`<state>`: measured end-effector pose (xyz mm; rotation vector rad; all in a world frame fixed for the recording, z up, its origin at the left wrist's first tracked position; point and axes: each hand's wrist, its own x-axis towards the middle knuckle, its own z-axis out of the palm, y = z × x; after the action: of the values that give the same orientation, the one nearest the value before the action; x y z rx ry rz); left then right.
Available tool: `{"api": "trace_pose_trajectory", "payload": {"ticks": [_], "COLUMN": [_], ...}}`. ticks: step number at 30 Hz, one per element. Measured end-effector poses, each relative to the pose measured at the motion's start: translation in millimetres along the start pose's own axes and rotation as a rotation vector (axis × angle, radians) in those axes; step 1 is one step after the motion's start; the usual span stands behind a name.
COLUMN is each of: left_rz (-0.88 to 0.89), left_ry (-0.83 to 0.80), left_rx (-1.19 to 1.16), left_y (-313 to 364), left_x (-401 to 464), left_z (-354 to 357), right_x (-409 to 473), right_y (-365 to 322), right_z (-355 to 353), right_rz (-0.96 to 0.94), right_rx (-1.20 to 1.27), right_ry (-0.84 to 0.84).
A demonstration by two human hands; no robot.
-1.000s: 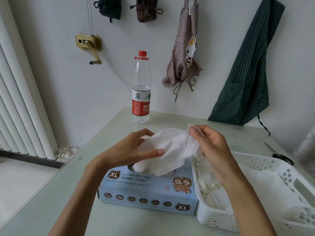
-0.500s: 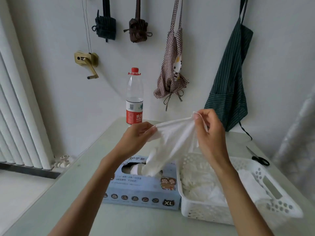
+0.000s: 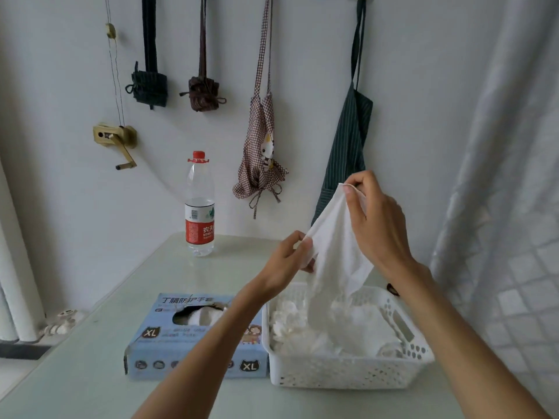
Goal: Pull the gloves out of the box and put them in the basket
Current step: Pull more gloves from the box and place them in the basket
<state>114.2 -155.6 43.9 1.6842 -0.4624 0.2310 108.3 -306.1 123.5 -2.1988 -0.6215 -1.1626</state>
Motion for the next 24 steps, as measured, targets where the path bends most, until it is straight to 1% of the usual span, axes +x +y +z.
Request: {"api": "trace_pose_trajectory", "payload": {"ticks": [2, 6, 9, 11, 13, 17, 19, 21, 22, 24], "left_rz": [0.04, 0.077, 0.119, 0.155, 0.23, 0.5, 0.556, 0.545, 0.518, 0.416], "left_ry": [0.055, 0.215, 0.318, 0.342, 0.355, 0.433, 0.465, 0.431, 0.377, 0.206], "left_rx": [0.018, 0.116, 0.394, 0.542, 0.651, 0.87, 0.918, 0.928, 0.939, 0.989], "left_y": [-5, -18, -23, -19, -11, 18, 27, 22, 12, -17], "left_x": [6, 12, 9, 4, -4, -14, -14, -11, -7, 2], "left_z": [10, 25, 21, 11, -4, -32, -40, -41, -38, -26], "right_x": [-2, -13, -24, -33, -42, -56, -63, -73, -80, -97], "right_y": [8, 34, 46, 48, 45, 29, 24, 26, 34, 55], "right_z": [-8, -20, -17, -13, -9, -8, -5, 1, 6, 15], "right_rz": [0.032, 0.123, 0.138, 0.148, 0.153, 0.161, 0.184, 0.241, 0.292, 0.41], "right_rx": [-0.035, -0.121, -0.165, -0.173, -0.127, 0.067, 0.165, 0.247, 0.26, 0.208], "right_ry": [-0.004, -0.014, -0.021, -0.019, 0.003, 0.102, 0.134, 0.139, 0.122, 0.04]}}
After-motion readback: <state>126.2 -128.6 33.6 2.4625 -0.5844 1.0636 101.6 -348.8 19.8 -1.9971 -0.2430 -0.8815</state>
